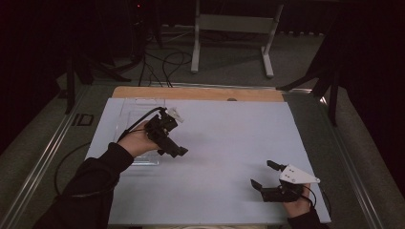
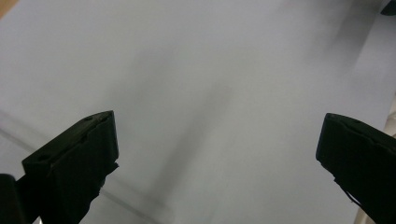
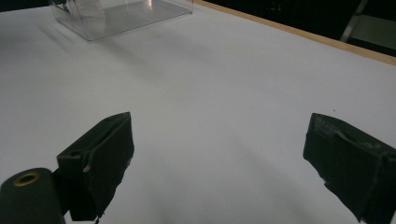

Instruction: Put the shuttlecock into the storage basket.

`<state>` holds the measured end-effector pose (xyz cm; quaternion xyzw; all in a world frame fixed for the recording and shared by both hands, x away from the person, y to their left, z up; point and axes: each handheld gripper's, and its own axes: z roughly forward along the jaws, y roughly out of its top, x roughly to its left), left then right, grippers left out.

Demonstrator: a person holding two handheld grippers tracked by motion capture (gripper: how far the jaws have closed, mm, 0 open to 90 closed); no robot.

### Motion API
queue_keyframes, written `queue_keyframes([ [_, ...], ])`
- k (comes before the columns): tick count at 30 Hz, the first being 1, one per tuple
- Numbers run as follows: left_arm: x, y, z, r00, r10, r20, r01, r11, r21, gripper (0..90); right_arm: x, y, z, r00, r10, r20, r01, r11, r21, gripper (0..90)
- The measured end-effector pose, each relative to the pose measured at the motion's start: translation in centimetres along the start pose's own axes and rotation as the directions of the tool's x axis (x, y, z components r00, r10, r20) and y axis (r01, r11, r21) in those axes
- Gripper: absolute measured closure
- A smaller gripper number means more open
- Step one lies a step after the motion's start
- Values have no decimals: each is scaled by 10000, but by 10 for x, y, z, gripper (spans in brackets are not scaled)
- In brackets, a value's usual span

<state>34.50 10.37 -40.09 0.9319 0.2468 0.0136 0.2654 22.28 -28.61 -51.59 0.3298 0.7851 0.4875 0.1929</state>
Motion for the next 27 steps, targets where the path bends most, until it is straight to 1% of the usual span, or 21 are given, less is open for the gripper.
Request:
queue_keyframes([
  [1, -2, 1, 2, 9999, 115, 57, -115, 9999, 58, 0, 0, 0, 0, 10000, -33, 14, 33, 10000, 12, 87],
  [2, -5, 2, 3, 9998, 145, 152, -146, 9999, 81, 0, 0, 0, 0, 10000, -19, -3, 19, 10000, 7, 87],
  [4, -8, 4, 7, 9986, 178, 507, -187, 9997, 183, 0, 0, 0, 0, 10000, -33, 2, 33, 10000, 13, 87],
  [7, -16, 4, 12, 9971, 590, 477, -593, 9982, 48, 0, 0, 0, 0, 10000, -14, -5, 14, 10000, 9, 87],
  [8, -16, 4, 12, 9971, 590, 477, -593, 9982, 48, 0, 0, 0, 0, 10000, -14, -5, 14, 10000, 9, 87],
  [9, -22, 4, 17, 9954, 740, 603, -741, 9972, 1, 0, 0, 0, 0, 10000, -10, -14, 10, 10000, 3, 87],
  [11, -25, 4, 22, 9943, 764, 743, -758, 9971, -99, 0, 0, 0, 0, 10000, -17, -20, 17, 10000, 7, 87],
  [13, -27, 4, 27, 9941, 743, 787, -731, 9972, -179, 0, 0, 0, 0, 10000, -24, -18, 24, 10000, 13, 87],
  [14, -28, 3, 29, 9933, 735, 893, -712, 9971, -283, 0, 0, 0, 0, 10000, -23, -24, 23, 10000, 12, 87],
  [17, -31, -1, 36, 9911, 818, 1047, -775, 9960, -450, 0, 0, 0, -1, 10000, -32, -13, 32, 10000, -1, 87],
  [20, -35, -7, 43, 9881, 987, 1177, -941, 9946, -440, 0, 0, 0, -1, 10000, -8, -24, 8, 10000, -4, 87],
  [22, -38, -11, 48, 9832, 1223, 1356, -1167, 9920, -486, 0, 0, 0, -1, 10000, -29, -26, 29, 10000, 10, 87],
  [24, -42, -15, 51, 9799, 1466, 1353, -1397, 9884, -596, 0, 0, 0, -1, 10000, -51, -27, 51, 10000, 4, 87],
  [25, -43, -17, 52, 9767, 1604, 1422, -1509, 9857, -755, 0, 0, 0, -1, 10000, -59, -23, 59, 10000, 3, 87],
  [27, -46, -21, 54, 9722, 1701, 1607, -1558, 9829, -980, 0, 0, 0, -1, 10000, -53, -7, 53, 10000, 9, 87],
])
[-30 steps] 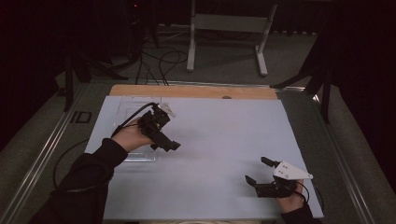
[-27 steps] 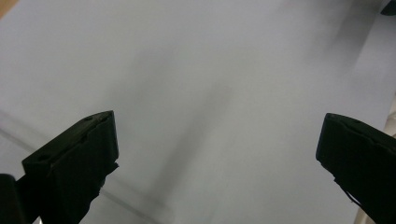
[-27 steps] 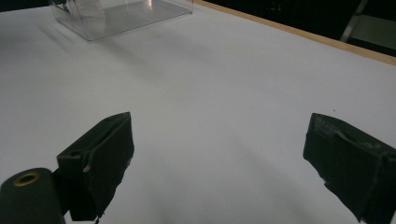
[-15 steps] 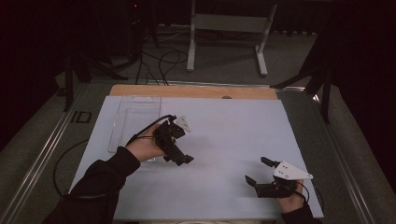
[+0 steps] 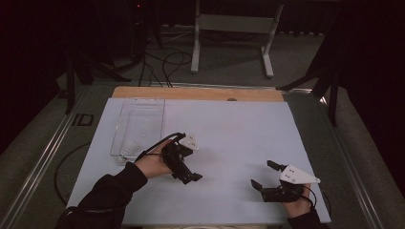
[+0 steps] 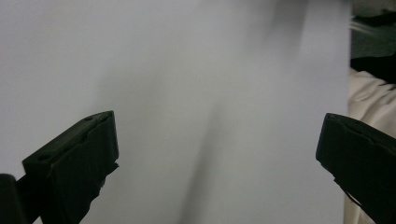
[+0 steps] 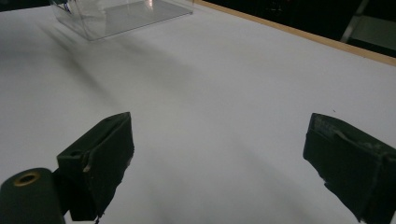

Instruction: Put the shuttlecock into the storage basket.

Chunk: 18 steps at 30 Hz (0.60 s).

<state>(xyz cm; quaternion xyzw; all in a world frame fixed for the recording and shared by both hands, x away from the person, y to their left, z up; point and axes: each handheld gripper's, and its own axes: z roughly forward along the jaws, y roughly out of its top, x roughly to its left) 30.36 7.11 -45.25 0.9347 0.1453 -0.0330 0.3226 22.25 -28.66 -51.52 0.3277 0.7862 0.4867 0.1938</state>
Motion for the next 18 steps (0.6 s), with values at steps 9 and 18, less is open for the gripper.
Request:
queue_keyframes([
  [9, -10, -26, 10, 9993, 123, 348, -110, 9993, -366, 0, 0, 0, 0, 10000, -25, -12, 25, 10000, 2, 87],
  [18, -13, -53, 10, 9999, 106, 70, -105, 9997, -203, 0, 0, 0, 0, 10000, -25, -3, 25, 10000, 26, 87],
])
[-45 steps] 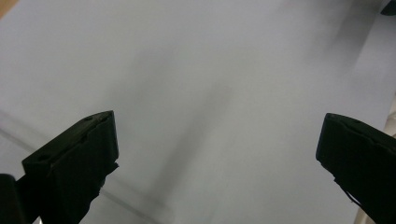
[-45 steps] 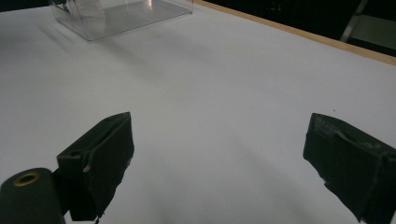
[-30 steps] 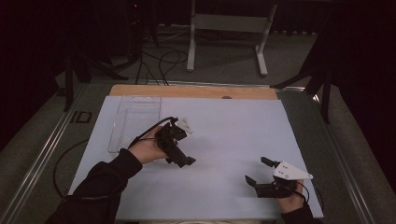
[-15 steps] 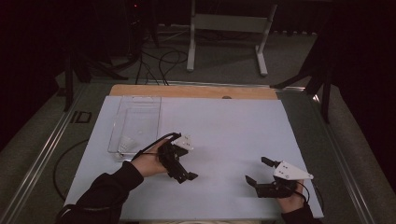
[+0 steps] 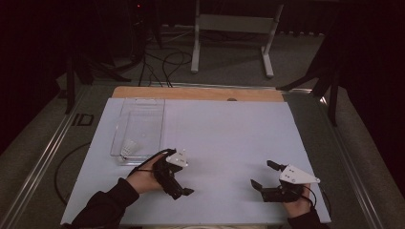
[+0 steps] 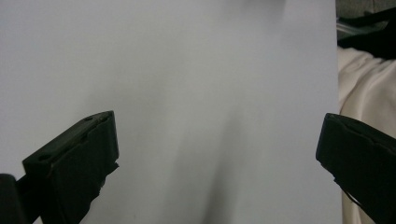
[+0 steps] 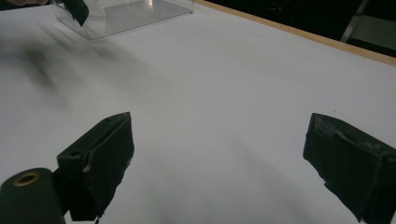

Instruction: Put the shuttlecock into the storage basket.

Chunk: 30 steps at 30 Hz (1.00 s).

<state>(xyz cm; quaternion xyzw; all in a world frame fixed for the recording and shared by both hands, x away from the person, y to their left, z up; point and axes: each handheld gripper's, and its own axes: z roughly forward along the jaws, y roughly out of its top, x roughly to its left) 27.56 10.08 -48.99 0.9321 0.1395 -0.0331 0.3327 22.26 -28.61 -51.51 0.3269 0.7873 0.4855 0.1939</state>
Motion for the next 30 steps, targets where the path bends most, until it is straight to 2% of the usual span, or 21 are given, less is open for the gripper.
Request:
queue_keyframes([
  [5, -3, -16, -1, 10000, -36, -69, 37, 10000, 75, 0, 0, 0, 0, 10000, 6, 2, -6, 10000, 3, 87],
  [16, -6, -51, -12, 9971, -591, -475, 596, 9982, 96, 0, 0, 0, 1, 10000, -5, -9, 5, 10000, 50, 87],
  [23, -6, -72, -20, 9910, -1156, -677, 1140, 9931, -273, 0, 0, -1, 2, 10000, 13, -20, -13, 10000, 79, 87],
  [30, -5, -91, -31, 9825, -1674, -819, 1604, 9833, -859, 7, 1, -1, 2, 10000, 18, -49, -18, 9999, 159, 88],
])
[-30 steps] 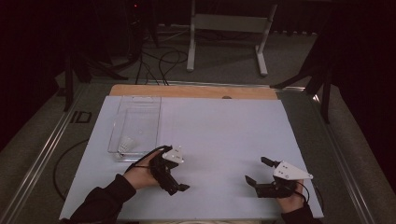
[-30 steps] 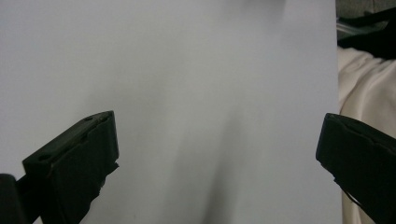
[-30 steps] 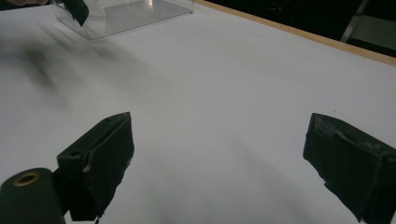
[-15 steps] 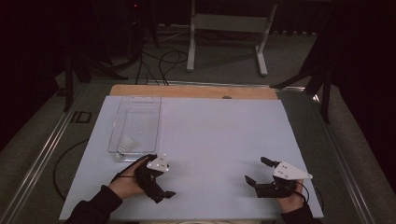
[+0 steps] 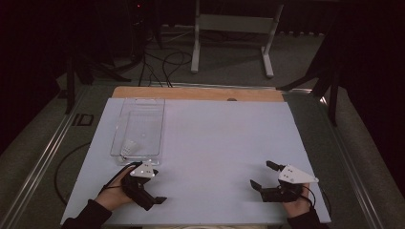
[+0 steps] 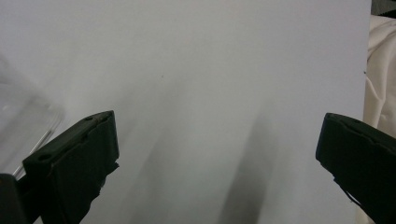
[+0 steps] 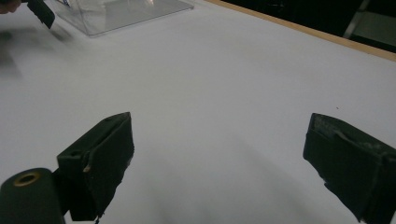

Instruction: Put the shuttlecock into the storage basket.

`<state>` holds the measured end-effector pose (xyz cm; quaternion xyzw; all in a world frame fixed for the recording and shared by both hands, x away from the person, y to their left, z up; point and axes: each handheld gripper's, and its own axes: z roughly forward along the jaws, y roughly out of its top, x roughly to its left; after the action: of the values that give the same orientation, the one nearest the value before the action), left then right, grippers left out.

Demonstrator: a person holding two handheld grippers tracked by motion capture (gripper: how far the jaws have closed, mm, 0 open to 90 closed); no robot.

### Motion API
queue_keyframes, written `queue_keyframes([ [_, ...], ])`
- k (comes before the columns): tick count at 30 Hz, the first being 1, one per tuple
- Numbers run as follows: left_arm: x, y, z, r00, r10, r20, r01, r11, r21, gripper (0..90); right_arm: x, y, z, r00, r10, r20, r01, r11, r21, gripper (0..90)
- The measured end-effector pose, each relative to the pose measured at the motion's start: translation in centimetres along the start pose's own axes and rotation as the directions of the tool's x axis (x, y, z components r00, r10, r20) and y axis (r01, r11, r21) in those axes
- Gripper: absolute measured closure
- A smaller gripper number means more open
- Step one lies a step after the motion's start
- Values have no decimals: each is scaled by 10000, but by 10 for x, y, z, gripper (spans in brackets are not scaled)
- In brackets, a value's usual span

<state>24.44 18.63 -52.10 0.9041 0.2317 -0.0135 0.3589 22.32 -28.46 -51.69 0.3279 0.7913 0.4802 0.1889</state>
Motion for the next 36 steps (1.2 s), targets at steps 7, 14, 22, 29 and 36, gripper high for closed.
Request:
queue_keyframes([
  [7, 4, -14, -3, 9974, -721, -68, 717, 9967, -384, 8, 0, 0, 0, 10000, -14, -7, 14, 10000, -3, 87],
  [14, 4, -17, 0, 9883, -1420, -552, 1359, 9854, -1024, 8, -1, 0, 0, 10000, -52, -12, 52, 10000, -8, 87],
  [22, 3, -17, 6, 9772, -1859, -1028, 1704, 9749, -1431, 8, -1, -1, 0, 9999, 14, -100, -14, 10000, -3, 88],
  [29, 0, -17, 14, 9706, -1721, -1681, 1503, 9794, -1352, 8, -1, -1, 1, 9999, -6, -147, 7, 10000, 34, 87],
  [36, 1, -18, 14, 9711, -1779, -1591, 1588, 9792, -1260, 8, -1, -1, 1, 9999, 6, -157, -5, 10000, 48, 88],
])
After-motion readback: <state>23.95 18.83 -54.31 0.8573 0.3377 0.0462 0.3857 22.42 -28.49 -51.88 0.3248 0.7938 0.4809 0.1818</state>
